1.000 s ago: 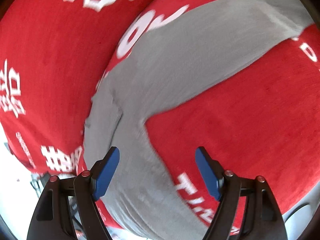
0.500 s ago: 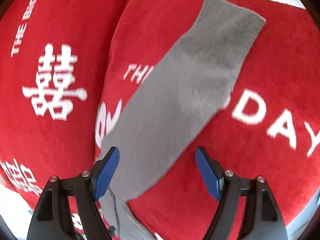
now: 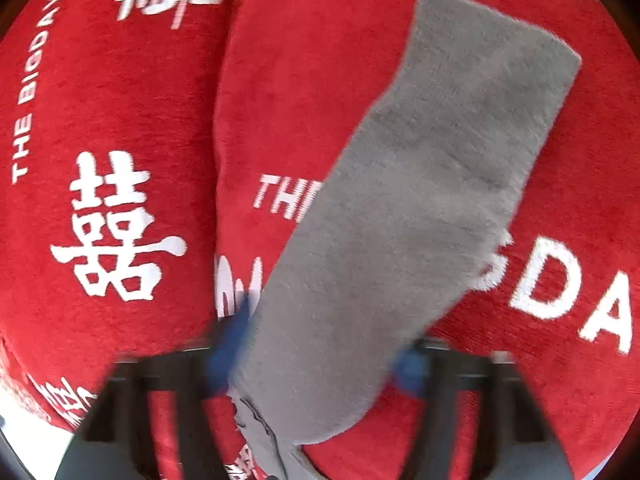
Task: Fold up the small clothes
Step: 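Grasp the other sleeve with the right gripper and fold it across the body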
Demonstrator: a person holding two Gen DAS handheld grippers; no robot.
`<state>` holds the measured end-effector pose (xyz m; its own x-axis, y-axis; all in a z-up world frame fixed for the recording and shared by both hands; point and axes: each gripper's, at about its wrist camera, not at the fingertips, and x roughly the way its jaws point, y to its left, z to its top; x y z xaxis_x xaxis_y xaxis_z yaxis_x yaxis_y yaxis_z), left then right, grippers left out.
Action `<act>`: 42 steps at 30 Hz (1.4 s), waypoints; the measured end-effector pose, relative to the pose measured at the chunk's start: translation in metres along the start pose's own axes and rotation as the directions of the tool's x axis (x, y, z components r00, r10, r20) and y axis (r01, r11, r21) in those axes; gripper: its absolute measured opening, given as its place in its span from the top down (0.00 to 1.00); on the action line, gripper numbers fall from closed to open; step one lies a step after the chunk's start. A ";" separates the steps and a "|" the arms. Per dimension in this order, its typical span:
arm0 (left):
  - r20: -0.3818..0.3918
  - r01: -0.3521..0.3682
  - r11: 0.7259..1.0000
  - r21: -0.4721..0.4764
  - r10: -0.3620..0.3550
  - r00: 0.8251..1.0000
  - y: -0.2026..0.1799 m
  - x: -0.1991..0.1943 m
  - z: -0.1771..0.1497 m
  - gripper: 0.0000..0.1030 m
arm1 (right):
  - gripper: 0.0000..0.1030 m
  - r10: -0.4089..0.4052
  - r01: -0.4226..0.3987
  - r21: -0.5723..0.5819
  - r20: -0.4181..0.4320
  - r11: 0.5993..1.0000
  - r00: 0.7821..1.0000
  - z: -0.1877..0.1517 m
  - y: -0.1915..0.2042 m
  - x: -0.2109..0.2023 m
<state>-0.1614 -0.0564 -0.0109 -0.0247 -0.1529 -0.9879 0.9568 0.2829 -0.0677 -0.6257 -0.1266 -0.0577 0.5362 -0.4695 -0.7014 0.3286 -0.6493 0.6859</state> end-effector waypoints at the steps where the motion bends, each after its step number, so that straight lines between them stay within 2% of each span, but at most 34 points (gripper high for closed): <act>1: 0.001 -0.019 1.000 -0.001 0.019 1.000 0.002 -0.001 -0.001 0.01 | 0.95 0.022 -0.022 0.023 -0.007 0.999 1.000 0.000 -0.003 0.001; 4: 0.011 -0.075 0.997 -0.006 0.076 0.997 0.010 -0.003 -0.002 0.01 | 0.95 0.044 -0.044 -0.022 -0.008 0.999 0.999 -0.006 0.009 0.001; 9: -0.022 -0.086 0.996 -0.027 0.086 0.996 0.037 -0.001 -0.003 0.01 | 0.95 0.138 -0.154 -0.162 -0.106 0.975 0.985 -0.036 0.062 0.013; 13: -0.022 -0.168 0.985 -0.036 0.167 0.986 0.058 -0.003 -0.009 0.01 | 0.95 0.170 -0.236 -0.307 -0.229 0.922 0.959 -0.084 0.118 0.036; 16: -0.018 -0.177 0.983 -0.056 0.176 0.984 0.078 -0.008 -0.015 0.01 | 0.95 0.143 -0.283 -0.436 -0.327 0.855 0.934 -0.133 0.162 0.061; 20: -0.013 -0.199 0.975 -0.104 0.198 0.980 0.109 -0.014 -0.022 0.01 | 0.95 0.039 -0.326 -0.607 -0.436 0.725 0.899 -0.216 0.211 0.104; 23: -0.020 -0.204 0.969 -0.141 0.203 0.979 0.129 -0.013 -0.027 0.01 | 0.95 -0.074 -0.327 -0.683 -0.488 0.654 0.870 -0.276 0.224 0.142; 27: -0.033 -0.210 0.957 -0.203 0.207 0.978 0.164 -0.015 -0.040 0.01 | 0.94 -0.236 -0.287 -0.739 -0.515 0.609 0.824 -0.338 0.210 0.190; 28: -0.036 -0.207 0.955 -0.213 0.204 0.978 0.169 -0.014 -0.041 0.01 | 0.92 -0.306 -0.255 -0.768 -0.502 0.588 0.809 -0.354 0.201 0.204; 30: -0.038 -0.196 0.950 -0.242 0.193 0.981 0.183 -0.015 -0.047 0.01 | 0.89 -0.400 -0.201 -0.804 -0.474 0.560 0.784 -0.367 0.184 0.224; 31: -0.036 -0.193 0.948 -0.255 0.190 0.981 0.190 -0.015 -0.049 0.01 | 0.83 -0.454 -0.160 -0.821 -0.453 0.548 0.767 -0.372 0.173 0.232; 32: -0.033 -0.190 0.945 -0.265 0.188 0.982 0.195 -0.016 -0.052 0.01 | 0.73 -0.488 -0.128 -0.826 -0.440 0.549 0.754 -0.373 0.164 0.236; 33: -0.031 -0.184 0.944 -0.273 0.183 0.983 0.202 -0.016 -0.055 0.01 | 0.67 -0.490 -0.115 -0.816 -0.446 0.567 0.749 -0.372 0.156 0.235; 35: -0.029 -0.172 0.943 -0.285 0.171 0.985 0.212 -0.018 -0.060 0.01 | 0.45 -0.425 -0.127 -0.760 -0.484 0.637 0.765 -0.362 0.152 0.227; 36: -0.032 -0.167 0.943 -0.289 0.165 0.986 0.217 -0.018 -0.063 0.01 | 0.44 -0.404 -0.119 -0.747 -0.478 0.654 0.780 -0.358 0.152 0.221; 38: -0.053 -0.149 0.943 -0.296 0.139 0.989 0.226 -0.017 -0.068 0.01 | 0.44 -0.356 -0.092 -0.722 -0.443 0.685 0.823 -0.345 0.157 0.212; 39: -0.056 -0.140 0.943 -0.301 0.129 0.990 0.229 -0.017 -0.070 0.01 | 0.44 -0.344 -0.078 -0.712 -0.428 0.697 0.836 -0.340 0.158 0.211; 40: -0.057 -0.134 0.942 -0.307 0.122 0.991 0.232 -0.017 -0.071 0.01 | 0.44 -0.319 -0.056 -0.685 -0.408 0.726 0.855 -0.331 0.161 0.212; 41: -0.053 -0.130 0.940 -0.315 0.119 0.991 0.236 -0.019 -0.073 0.01 | 0.48 -0.308 -0.044 -0.666 -0.402 0.745 0.862 -0.327 0.165 0.215; 42: -0.050 -0.126 0.939 -0.320 0.116 0.992 0.238 -0.020 -0.074 0.01 | 0.59 -0.298 -0.039 -0.653 -0.398 0.756 0.868 -0.326 0.169 0.218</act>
<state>0.0457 0.0843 -0.0178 0.0723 -0.0712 -0.9948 0.8087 0.5879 0.0167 -0.2000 -0.1433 -0.0317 0.6766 0.0244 -0.7359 0.7350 -0.0821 0.6730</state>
